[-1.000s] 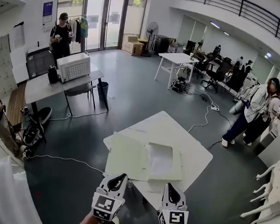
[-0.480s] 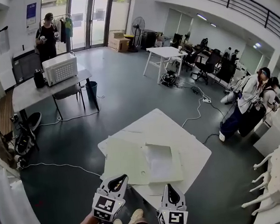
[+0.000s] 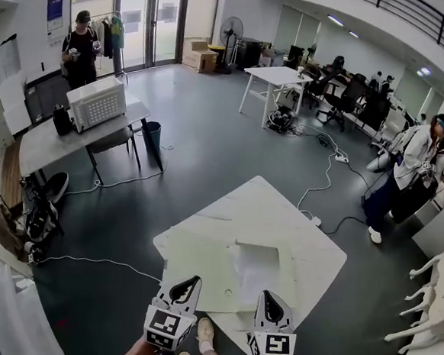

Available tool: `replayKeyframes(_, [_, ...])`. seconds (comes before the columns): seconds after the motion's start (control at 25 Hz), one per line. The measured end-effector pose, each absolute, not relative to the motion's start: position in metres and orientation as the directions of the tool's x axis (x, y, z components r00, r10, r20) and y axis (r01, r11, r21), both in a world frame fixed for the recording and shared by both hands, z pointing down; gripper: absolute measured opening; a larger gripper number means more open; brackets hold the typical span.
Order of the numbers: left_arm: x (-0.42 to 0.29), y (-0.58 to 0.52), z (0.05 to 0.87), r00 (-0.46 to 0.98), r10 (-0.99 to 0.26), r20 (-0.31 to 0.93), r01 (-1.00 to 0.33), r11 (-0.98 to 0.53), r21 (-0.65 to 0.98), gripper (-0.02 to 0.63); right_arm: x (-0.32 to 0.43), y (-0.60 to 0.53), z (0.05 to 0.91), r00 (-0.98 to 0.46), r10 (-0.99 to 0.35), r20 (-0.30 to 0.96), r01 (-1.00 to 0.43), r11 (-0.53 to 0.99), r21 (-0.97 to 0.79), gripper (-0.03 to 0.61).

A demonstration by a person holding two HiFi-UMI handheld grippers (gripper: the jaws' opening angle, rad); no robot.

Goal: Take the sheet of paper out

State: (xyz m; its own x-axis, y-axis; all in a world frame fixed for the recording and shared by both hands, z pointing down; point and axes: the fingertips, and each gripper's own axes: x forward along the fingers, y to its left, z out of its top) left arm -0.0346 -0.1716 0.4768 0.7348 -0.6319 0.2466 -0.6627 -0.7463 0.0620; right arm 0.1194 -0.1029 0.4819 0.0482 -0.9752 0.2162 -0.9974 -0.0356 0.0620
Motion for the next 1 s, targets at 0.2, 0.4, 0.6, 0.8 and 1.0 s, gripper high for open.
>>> replayKeyframes(0.2, [-0.016,-0.225,0.506,0.706,-0.648,0.287,-0.693,-0.715,0.090,0.025,0.140,-0.165,0.513,0.001,-0.963,0.269,-1.000,0.004,0.017,0.017])
replayKeyframes(0.4, [0.001,-0.273,0.538,0.681,-0.649,0.339,-0.715,-0.690,0.116,0.025,0.158,-0.218,0.551,-0.036,-0.940,0.338,-0.999,0.037,-0.004,0.015])
replayKeyframes(0.6, [0.019,-0.311,0.573,0.670,-0.630,0.393,-0.720,-0.681,0.134,0.025,0.178,-0.261,0.593,-0.054,-0.915,0.399,-0.998,0.062,0.007,0.017])
replayKeyframes(0.8, [0.036,-0.339,0.606,0.661,-0.606,0.442,-0.720,-0.677,0.150,0.025,0.190,-0.291,0.645,-0.088,-0.843,0.531,-0.995,0.095,-0.014,0.017])
replayKeyframes(1.0, [0.042,-0.357,0.636,0.649,-0.593,0.476,-0.729,-0.663,0.168,0.025,0.193,-0.305,0.694,-0.099,-0.779,0.619,-0.995,0.098,-0.035,0.018])
